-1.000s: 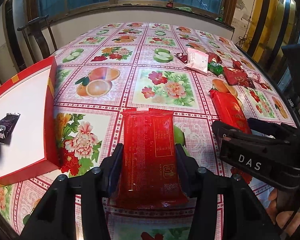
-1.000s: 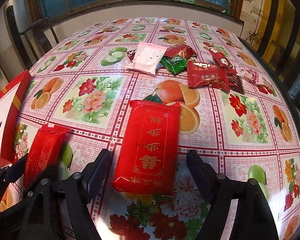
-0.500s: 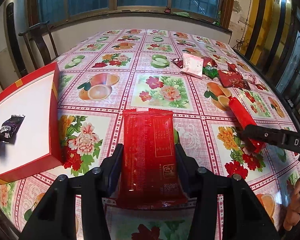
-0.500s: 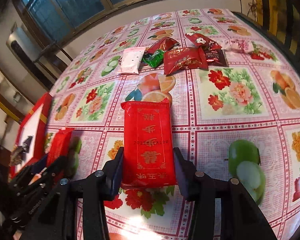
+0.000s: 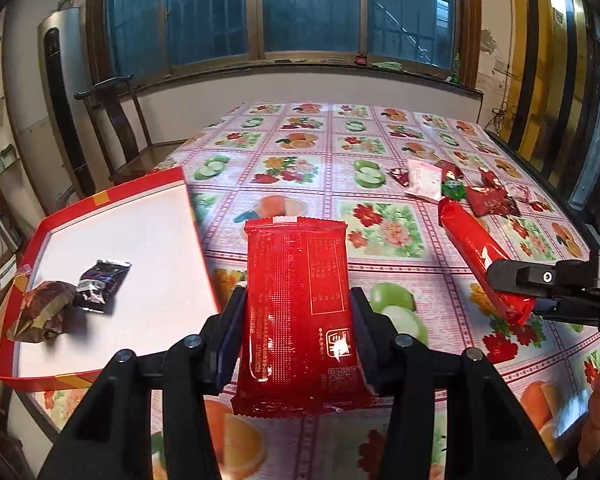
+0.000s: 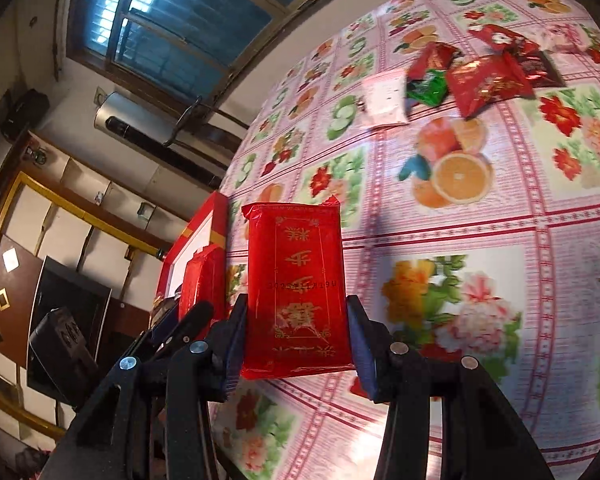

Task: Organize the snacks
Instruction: 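Carry both red packets over the white tray and open both tools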

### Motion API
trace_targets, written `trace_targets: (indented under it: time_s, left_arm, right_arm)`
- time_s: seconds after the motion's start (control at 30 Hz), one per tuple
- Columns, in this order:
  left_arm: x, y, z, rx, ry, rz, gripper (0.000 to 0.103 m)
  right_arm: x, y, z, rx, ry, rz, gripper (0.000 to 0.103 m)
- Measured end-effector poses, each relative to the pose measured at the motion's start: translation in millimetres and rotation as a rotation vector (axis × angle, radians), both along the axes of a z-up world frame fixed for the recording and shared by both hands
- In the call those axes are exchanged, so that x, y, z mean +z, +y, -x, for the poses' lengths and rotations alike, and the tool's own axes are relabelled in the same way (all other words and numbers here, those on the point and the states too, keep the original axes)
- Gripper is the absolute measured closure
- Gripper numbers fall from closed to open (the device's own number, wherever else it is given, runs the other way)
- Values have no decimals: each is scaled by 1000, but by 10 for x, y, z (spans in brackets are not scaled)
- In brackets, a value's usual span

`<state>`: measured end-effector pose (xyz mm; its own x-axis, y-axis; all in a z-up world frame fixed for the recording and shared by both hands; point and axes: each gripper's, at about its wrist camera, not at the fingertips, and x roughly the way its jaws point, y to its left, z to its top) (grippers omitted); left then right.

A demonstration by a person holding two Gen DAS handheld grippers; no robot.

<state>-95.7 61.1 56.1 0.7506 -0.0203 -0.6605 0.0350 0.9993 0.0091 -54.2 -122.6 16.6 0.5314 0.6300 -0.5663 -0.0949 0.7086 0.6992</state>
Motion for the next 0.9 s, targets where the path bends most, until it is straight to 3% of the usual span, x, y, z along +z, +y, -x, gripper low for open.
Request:
trace_targets:
  time_s: [0.43,0.63,0.9]
  left_arm:
    - [24,1162,9,249,-27,-31,54]
    - [3,1478,-1,316,-42,-59,54]
    - [-12,1664,13,337,-57,-74,54]
  right_arm:
    - [148,1681,-718,229,-43,14,53]
    - [130,2108,-878,258,-59,-3,53]
    - [83,2383,-951,266,-69,14,53]
